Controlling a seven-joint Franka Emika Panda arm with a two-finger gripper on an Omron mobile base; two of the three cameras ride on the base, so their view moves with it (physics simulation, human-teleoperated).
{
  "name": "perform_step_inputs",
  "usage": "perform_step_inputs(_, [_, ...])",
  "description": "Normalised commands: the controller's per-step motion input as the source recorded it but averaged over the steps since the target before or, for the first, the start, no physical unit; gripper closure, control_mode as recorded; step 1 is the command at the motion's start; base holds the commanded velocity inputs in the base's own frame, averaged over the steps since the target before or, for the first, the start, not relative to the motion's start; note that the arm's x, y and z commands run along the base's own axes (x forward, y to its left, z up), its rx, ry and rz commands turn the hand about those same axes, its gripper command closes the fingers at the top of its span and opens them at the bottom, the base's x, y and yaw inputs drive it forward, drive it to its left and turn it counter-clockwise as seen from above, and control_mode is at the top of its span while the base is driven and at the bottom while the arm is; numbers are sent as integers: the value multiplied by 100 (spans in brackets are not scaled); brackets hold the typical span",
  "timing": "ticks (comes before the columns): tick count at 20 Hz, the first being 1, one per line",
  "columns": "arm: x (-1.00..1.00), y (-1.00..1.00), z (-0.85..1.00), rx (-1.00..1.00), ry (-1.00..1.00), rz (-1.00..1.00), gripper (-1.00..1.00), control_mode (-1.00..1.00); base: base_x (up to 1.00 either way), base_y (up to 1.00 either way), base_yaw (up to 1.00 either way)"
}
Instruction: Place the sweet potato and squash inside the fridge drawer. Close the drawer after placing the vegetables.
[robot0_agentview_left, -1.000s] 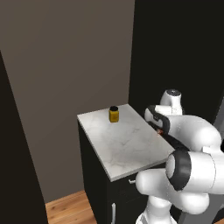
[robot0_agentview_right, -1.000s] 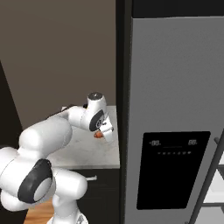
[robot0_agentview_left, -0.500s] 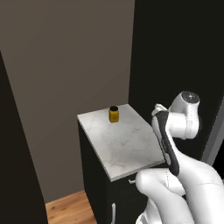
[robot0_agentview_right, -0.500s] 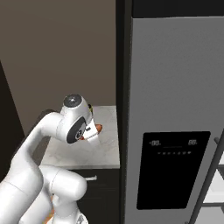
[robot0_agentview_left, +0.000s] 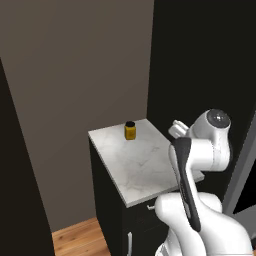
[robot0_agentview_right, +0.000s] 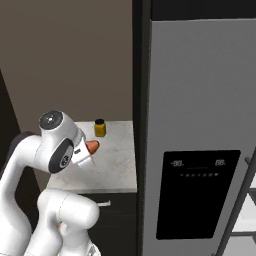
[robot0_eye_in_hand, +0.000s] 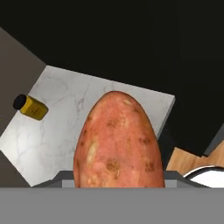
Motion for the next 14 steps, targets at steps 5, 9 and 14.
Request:
perform_step_inputs(5, [0,14,0,-3,3,3,100,-100,0,0,0])
perform_step_inputs(9, [-3,10,-6,-2,0,0,100,-100,0,0,0])
perform_step_inputs(14, [0,0,0,0,0,0,100,100,-85,-14,-10])
